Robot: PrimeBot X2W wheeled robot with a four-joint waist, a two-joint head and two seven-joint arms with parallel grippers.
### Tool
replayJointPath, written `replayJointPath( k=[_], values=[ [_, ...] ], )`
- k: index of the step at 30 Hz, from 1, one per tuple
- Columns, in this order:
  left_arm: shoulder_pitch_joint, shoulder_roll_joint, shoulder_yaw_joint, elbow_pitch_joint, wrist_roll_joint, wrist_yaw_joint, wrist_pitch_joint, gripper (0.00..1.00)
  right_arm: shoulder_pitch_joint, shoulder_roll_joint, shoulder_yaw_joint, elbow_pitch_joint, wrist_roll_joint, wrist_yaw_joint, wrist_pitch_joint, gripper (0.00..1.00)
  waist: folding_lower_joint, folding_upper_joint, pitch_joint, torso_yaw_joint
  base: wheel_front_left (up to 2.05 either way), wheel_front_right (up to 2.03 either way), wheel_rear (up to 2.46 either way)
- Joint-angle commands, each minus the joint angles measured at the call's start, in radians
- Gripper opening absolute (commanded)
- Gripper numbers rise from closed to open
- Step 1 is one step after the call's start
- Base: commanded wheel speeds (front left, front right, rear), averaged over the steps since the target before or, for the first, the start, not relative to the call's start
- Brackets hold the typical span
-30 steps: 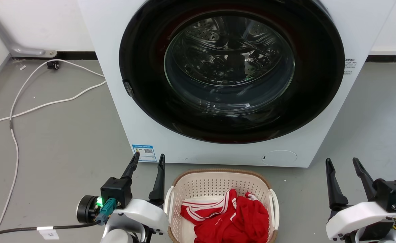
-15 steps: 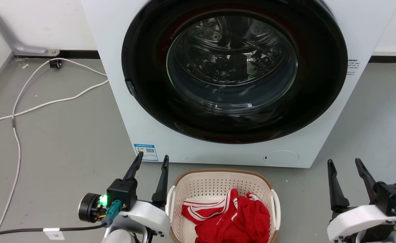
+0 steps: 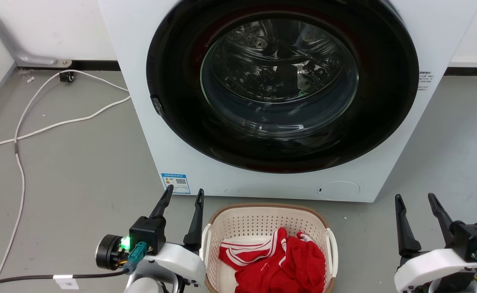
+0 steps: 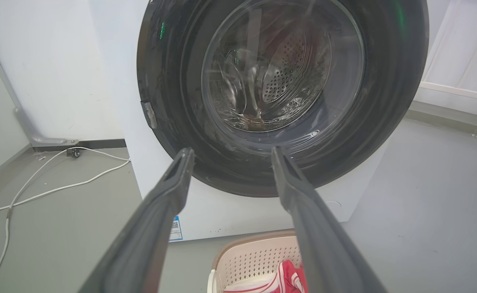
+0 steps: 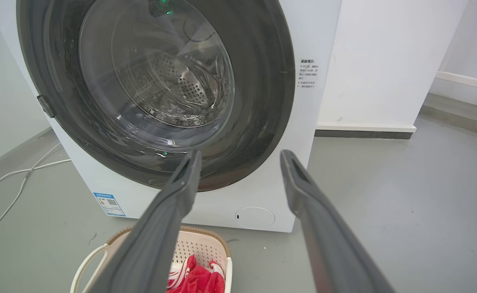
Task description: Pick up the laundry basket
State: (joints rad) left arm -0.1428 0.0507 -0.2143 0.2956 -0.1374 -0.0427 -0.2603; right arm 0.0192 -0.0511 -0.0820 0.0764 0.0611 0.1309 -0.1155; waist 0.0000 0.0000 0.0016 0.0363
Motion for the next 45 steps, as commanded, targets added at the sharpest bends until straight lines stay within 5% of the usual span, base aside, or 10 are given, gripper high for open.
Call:
replayJointPath(
  k=[1, 7, 15, 31, 45],
  values=[
    [-0.007, -0.001, 0.001, 0.001, -0.003, 0.007, -0.007, 1.0, -0.012, 0.001, 0.0, 0.002, -0.002, 0.0, -0.005, 1.0, 0.0, 0.0, 0.001, 0.0, 0.0, 0.0, 0.0],
    [-0.039, -0.001, -0.005, 0.027, 0.0, -0.001, -0.007, 1.0, -0.031, 0.001, -0.012, 0.021, 0.006, 0.0, 0.002, 1.0, 0.0, 0.0, 0.033, -0.002, 0.0, 0.0, 0.0],
    [-0.192, 0.001, -0.012, 0.198, 0.007, -0.031, -0.005, 1.0, -0.143, 0.001, -0.024, 0.132, -0.01, 0.0, 0.015, 1.0, 0.0, 0.0, 0.221, -0.028, 0.0, 0.0, 0.0],
    [-0.534, 0.059, -0.018, 0.655, -0.062, -0.082, 0.006, 1.0, -0.49, -0.003, 0.121, 0.582, 0.053, 0.0, -0.03, 1.0, 0.0, 0.0, 0.628, -0.091, 0.0, 0.0, 0.0],
    [-0.764, 0.116, -0.072, 0.851, -0.17, -0.088, 0.075, 1.0, -0.807, -0.001, 0.295, 0.94, 0.151, 0.0, -0.052, 1.0, 0.0, 0.0, 0.832, -0.122, 0.0, 0.0, 0.0]
  ],
)
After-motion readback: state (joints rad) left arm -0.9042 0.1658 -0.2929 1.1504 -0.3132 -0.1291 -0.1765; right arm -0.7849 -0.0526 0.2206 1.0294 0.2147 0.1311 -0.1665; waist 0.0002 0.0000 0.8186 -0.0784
